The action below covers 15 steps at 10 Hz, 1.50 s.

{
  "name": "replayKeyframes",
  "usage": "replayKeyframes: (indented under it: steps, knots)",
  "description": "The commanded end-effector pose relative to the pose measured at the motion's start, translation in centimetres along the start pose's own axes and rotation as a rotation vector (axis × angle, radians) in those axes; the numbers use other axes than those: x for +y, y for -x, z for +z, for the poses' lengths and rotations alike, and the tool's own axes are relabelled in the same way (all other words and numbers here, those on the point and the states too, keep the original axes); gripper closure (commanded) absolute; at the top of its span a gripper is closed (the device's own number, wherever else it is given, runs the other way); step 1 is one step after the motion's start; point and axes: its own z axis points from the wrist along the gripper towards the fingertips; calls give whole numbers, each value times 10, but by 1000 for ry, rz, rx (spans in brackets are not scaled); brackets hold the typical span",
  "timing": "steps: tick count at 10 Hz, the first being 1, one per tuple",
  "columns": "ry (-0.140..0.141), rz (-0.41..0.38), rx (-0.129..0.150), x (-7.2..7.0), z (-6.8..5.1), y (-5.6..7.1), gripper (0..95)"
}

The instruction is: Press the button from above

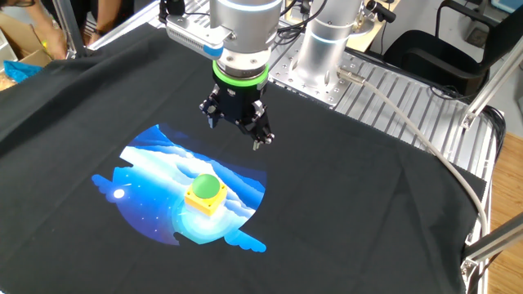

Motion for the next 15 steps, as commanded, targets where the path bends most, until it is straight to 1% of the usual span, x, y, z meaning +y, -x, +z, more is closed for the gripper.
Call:
replayKeyframes:
  steps: [1, 2, 3, 5, 9, 10, 15]
  knots:
    - [-24, 343, 113, 0, 0, 0, 950]
    - [21, 354, 121, -1, 0, 0, 950]
    - [24, 356, 122, -1, -1, 1, 950]
    - [26, 356, 120, -1, -1, 1, 950]
    - [15, 353, 118, -1, -1, 1, 950]
    - [9, 350, 117, -1, -1, 1, 950]
    - [5, 346, 112, -1, 0, 1, 950]
